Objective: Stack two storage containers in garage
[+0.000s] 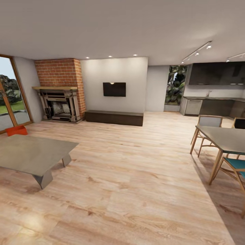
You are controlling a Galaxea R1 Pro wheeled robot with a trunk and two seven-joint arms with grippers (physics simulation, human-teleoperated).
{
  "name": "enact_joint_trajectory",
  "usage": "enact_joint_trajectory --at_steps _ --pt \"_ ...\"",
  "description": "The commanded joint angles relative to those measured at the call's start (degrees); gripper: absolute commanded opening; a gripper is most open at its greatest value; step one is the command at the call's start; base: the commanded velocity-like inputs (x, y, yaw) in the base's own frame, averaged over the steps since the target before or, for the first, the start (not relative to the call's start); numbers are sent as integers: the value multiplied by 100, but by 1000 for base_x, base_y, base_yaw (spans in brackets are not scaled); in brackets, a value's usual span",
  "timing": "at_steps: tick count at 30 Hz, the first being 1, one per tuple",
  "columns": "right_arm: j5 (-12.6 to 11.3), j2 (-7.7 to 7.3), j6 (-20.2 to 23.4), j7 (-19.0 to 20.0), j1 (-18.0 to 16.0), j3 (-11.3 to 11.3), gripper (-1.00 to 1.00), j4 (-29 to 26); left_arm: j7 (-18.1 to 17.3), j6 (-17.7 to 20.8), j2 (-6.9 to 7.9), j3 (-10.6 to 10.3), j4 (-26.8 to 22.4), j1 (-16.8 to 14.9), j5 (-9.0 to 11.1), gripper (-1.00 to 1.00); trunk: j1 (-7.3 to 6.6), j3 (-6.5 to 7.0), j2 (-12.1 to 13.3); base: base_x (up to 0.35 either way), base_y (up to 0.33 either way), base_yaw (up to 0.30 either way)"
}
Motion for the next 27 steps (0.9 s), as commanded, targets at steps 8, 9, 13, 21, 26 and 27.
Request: enact_joint_trajectory --at_steps 8,9,13,21,26,27 --pt "-108 -14 -23 4 -7 -35 100 15 13 -49 -3 6 9 -4 39 100 4 -8 -5 326 0 0" --pt "-109 -14 -23 4 -7 -36 100 15 13 -56 -3 6 9 -4 39 100 4 -8 -5 326 0 0" --pt "-60 -8 -35 22 -7 -5 100 15 17 -64 -3 4 9 -4 39 100 4 -8 -5 326 0 0" --pt "-52 2 -36 1 -7 13 100 15 20 -65 -12 2 9 -4 31 100 4 -8 -5 326 0 0" --pt "-60 -4 -36 -1 -7 -14 100 15 20 -59 -48 5 9 -4 31 100 4 -8 -5 326 0 0" --pt "-60 -5 -36 -1 -7 -15 100 15 19 -59 -50 5 9 -4 31 100 4 -8 -5 326 0 0"
